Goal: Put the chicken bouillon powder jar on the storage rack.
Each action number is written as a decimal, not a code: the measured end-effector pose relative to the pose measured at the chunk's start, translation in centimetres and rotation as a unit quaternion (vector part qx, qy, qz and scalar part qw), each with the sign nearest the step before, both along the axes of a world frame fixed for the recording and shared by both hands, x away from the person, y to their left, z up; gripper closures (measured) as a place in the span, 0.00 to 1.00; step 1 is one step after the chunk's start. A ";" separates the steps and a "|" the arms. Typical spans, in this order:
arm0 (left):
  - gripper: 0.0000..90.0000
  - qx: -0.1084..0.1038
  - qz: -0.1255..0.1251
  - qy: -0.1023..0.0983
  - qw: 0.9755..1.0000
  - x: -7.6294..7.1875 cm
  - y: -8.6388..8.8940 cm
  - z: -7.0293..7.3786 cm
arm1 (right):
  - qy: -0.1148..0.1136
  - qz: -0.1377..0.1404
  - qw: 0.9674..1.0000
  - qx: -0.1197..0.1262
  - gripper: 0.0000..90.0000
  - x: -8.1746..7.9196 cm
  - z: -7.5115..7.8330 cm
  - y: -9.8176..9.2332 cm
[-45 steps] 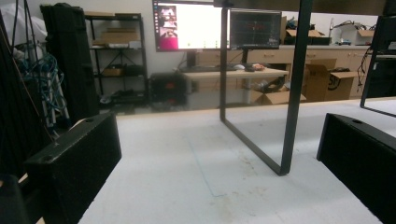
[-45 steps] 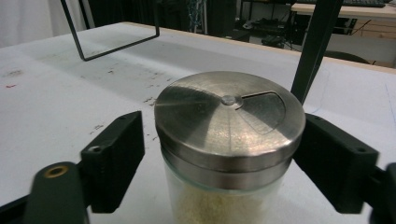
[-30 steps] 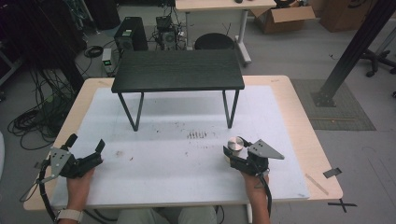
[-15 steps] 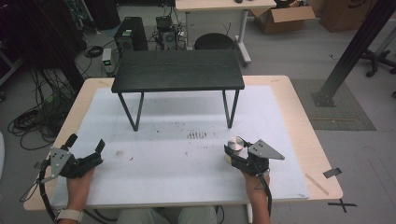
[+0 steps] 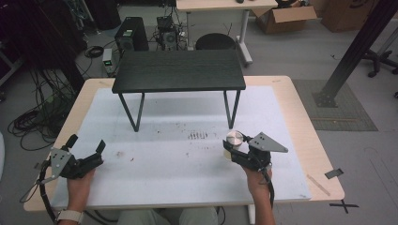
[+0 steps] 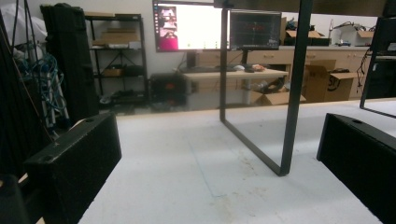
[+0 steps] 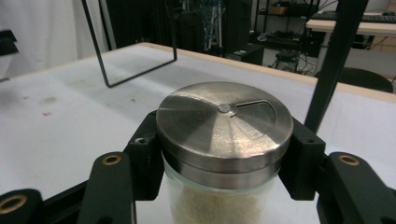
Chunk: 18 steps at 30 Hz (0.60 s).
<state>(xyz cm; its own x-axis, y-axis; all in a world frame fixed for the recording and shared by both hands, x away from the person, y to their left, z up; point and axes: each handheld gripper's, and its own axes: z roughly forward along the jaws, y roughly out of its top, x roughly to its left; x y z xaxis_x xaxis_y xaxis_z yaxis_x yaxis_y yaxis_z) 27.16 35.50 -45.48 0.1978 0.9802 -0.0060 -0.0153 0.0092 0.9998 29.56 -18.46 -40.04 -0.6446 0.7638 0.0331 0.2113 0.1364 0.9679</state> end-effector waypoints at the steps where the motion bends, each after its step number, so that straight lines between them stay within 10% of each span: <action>1: 0.00 0.000 0.000 0.000 1.000 0.0 0.0 0.0 | -0.001 0.003 1.000 0.001 0.48 0.0 0.4 0.1; 18: 0.00 -0.001 -0.001 0.000 1.000 0.0 0.0 0.0 | 0.000 0.058 0.998 0.015 0.48 0.9 6.5 2.8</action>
<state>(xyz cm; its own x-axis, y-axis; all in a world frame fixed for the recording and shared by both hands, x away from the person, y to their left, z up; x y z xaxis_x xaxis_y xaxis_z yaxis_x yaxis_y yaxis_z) 27.14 35.53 -45.48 0.1988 0.9800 -0.0084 -0.0153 0.0117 0.9998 30.43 -15.69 -33.52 -0.7283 0.6831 0.0538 0.1952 0.1316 0.9719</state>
